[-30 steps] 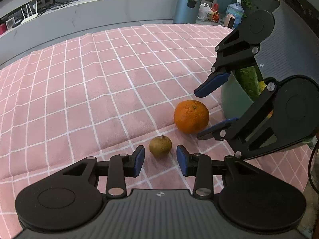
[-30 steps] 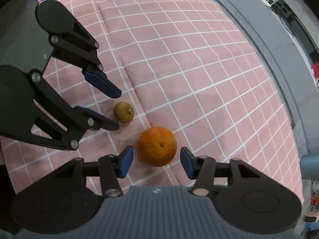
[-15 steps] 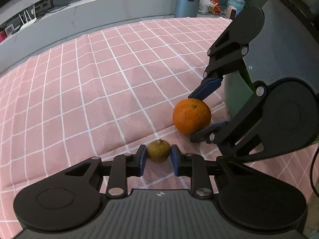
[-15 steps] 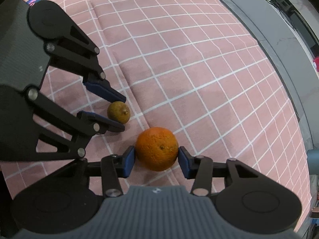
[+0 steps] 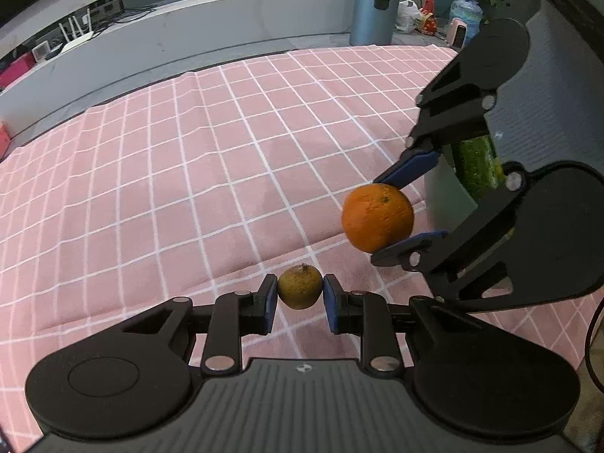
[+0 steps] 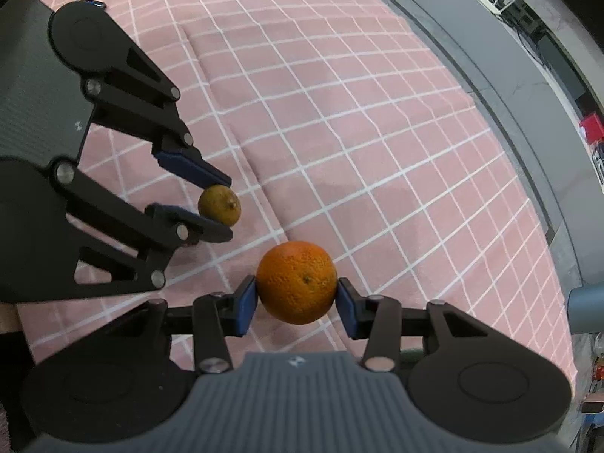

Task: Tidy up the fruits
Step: 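Grasp the last small brown fruit with the left tool while the right tool grasps the orange, then lower the brown fruit and orange into the green colander and open both tools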

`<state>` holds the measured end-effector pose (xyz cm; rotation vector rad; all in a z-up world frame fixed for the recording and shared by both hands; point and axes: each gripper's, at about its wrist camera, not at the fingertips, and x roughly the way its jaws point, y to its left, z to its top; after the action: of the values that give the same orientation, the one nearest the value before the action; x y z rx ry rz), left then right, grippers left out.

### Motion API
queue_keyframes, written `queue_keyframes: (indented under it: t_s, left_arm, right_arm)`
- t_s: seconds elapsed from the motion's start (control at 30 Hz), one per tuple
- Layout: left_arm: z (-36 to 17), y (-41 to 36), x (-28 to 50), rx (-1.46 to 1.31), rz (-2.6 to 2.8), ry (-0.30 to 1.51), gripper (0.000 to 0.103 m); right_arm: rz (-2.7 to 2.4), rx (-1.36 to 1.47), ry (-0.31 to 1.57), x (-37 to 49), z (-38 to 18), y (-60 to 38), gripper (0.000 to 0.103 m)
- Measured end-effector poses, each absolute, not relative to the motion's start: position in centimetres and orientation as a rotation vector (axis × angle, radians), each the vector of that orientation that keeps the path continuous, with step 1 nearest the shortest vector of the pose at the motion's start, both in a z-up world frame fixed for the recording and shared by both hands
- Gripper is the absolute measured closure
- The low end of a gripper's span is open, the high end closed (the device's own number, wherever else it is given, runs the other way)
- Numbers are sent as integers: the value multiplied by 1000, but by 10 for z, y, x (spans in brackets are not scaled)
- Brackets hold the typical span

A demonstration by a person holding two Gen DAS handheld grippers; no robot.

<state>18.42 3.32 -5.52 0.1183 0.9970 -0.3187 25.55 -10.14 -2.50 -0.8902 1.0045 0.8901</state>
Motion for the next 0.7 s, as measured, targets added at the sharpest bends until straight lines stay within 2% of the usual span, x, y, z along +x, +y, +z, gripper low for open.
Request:
queue_keyframes:
  t_s: [0.43,0.7]
  left_arm:
    - [1,15,165,76,-413,940,74]
    - [19,-31,171,198,-529,889,74]
  right_arm:
    - [918,-857,969,209,40,-143,62]
    - [827,-824,1014,205,56,-202,61]
